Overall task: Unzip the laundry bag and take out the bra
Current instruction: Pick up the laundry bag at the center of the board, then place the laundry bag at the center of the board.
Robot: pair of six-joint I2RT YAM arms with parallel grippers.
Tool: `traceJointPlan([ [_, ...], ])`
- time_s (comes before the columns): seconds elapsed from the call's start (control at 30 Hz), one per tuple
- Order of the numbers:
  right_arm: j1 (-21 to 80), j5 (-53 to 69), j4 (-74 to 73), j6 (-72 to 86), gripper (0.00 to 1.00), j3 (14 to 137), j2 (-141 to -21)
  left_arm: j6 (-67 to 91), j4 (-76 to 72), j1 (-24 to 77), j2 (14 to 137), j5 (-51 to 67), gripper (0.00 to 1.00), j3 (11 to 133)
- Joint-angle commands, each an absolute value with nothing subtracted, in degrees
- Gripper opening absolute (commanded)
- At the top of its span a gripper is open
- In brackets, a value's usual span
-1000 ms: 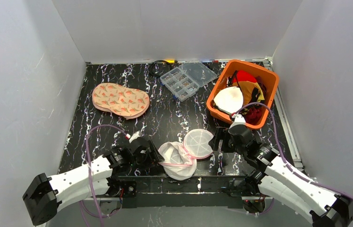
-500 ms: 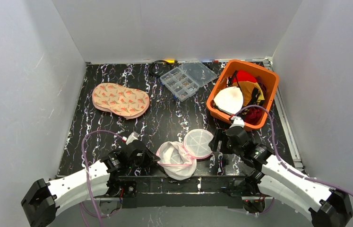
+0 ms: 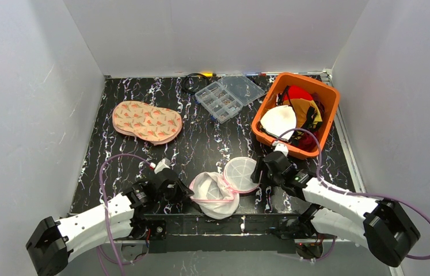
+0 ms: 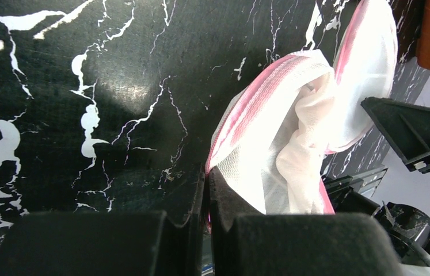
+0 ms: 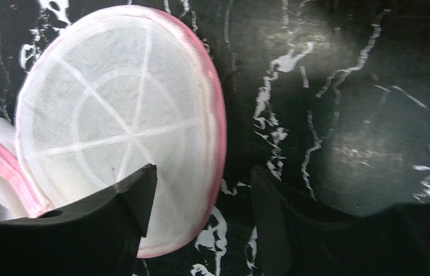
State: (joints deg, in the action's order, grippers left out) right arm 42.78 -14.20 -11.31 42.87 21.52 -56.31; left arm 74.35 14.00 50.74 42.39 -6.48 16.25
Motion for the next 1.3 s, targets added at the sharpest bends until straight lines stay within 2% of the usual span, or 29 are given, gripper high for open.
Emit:
traceJointPlan([
  [0.0,42.98,-12.06,-4.47,43.70,0.62,21.30,-59.50,71.81,17.44,50.56,42.29,-7.64,0.00,18.69],
  [0.17,42.98,-11.42,-4.15,41.49,0.33,22.08,-55.31,70.09,20.61,50.58,40.86,-8.61,0.01,19.87],
  [0.27,42.98,-11.81,-7.29,37.40,0.10,25.30,-50.82,69.05,22.60,50.47,39.66,-9.36,0.02,20.97],
  [0.33,42.99,-11.12,-10.12,33.57,0.02,28.76,-48.87,68.02,23.95,50.52,39.09,-9.83,0.02,22.34],
  [0.47,43.06,-9.91,-19.32,24.29,0.01,41.24,-48.85,64.13,26.93,50.37,39.22,-11.19,0.02,27.32],
  [0.7,43.61,-12.86,-33.89,11.54,0.01,68.41,-54.29,52.32,34.37,50.12,46.06,-16.19,0.04,47.03],
  [0.8,43.60,-16.97,-35.13,10.16,0.01,69.91,-54.25,49.33,34.23,50.10,49.70,-15.75,0.09,49.43],
  [0.93,43.68,-21.86,-35.40,9.65,0.01,68.91,-55.06,46.59,35.46,49.71,55.43,-15.55,0.06,51.78],
  [1.1,47.09,-34.30,-35.37,5.22,0.01,77.26,-59.50,40.84,34.33,48.54,60.30,-15.73,0.07,60.81],
  [1.27,49.32,-39.54,-26.48,5.11,0.01,68.83,-58.11,40.54,32.79,47.95,64.77,-13.28,0.07,61.79],
])
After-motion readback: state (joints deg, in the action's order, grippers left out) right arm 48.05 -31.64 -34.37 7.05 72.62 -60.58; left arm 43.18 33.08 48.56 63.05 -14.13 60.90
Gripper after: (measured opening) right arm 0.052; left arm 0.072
